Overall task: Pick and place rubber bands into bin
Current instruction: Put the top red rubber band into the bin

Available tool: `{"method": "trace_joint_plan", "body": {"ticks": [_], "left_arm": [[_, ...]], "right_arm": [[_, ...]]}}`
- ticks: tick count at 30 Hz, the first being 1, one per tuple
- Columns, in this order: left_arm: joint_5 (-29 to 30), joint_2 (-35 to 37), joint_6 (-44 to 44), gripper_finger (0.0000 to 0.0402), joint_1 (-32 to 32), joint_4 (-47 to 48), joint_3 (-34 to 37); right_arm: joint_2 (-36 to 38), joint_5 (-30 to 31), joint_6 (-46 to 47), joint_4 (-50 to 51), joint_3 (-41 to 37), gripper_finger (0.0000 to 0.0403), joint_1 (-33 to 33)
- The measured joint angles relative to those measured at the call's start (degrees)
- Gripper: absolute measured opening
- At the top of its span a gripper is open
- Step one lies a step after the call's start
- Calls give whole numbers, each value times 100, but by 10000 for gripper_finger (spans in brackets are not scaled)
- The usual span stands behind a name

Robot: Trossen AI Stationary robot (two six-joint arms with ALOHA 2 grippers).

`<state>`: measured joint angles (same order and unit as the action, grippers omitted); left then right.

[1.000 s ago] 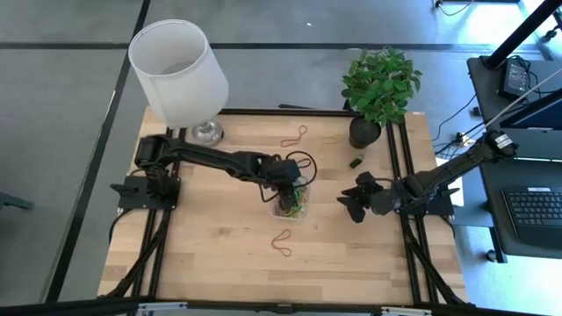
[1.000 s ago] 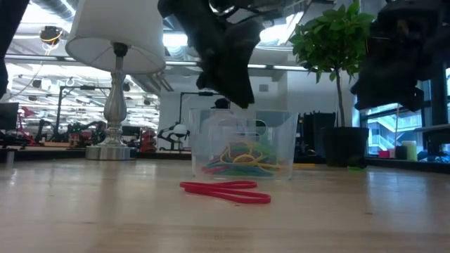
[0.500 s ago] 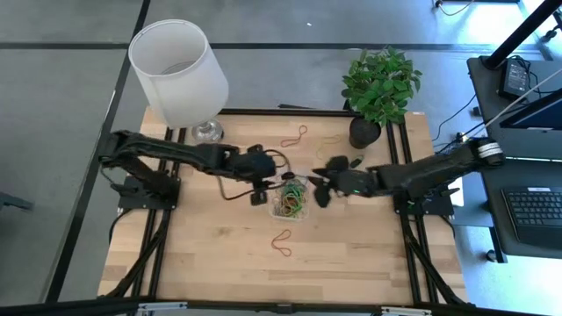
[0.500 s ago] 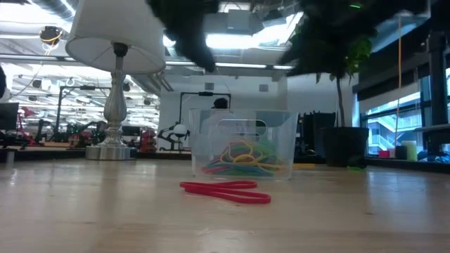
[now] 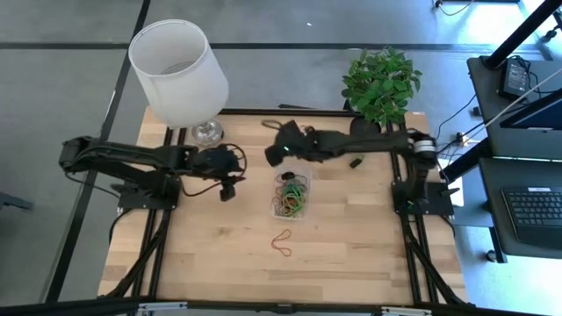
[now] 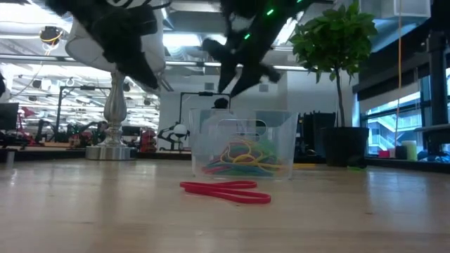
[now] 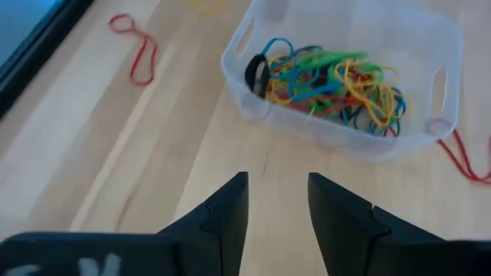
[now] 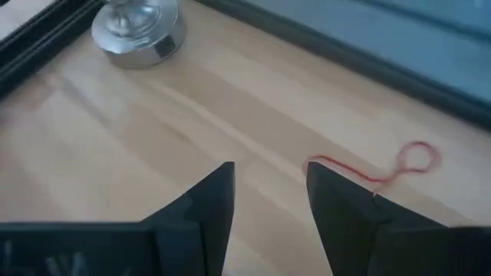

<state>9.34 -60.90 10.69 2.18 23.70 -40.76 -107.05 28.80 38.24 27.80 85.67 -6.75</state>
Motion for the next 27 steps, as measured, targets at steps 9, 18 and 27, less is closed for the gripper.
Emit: {"method": "trace_joint_plan", "body": {"ticks": [9,18,27], "left_arm": [[-47,656,211,131,18,137,547],[-16,684,159,128,19,190,674],[139,684,-220,128,19,178,674]], "right_arm": [[-1087,-637,1181,918,870,201,-575],[-1110,-958,793,911,870,210,-712],[-1180,-959,1193,1003,870,248,-775]]}}
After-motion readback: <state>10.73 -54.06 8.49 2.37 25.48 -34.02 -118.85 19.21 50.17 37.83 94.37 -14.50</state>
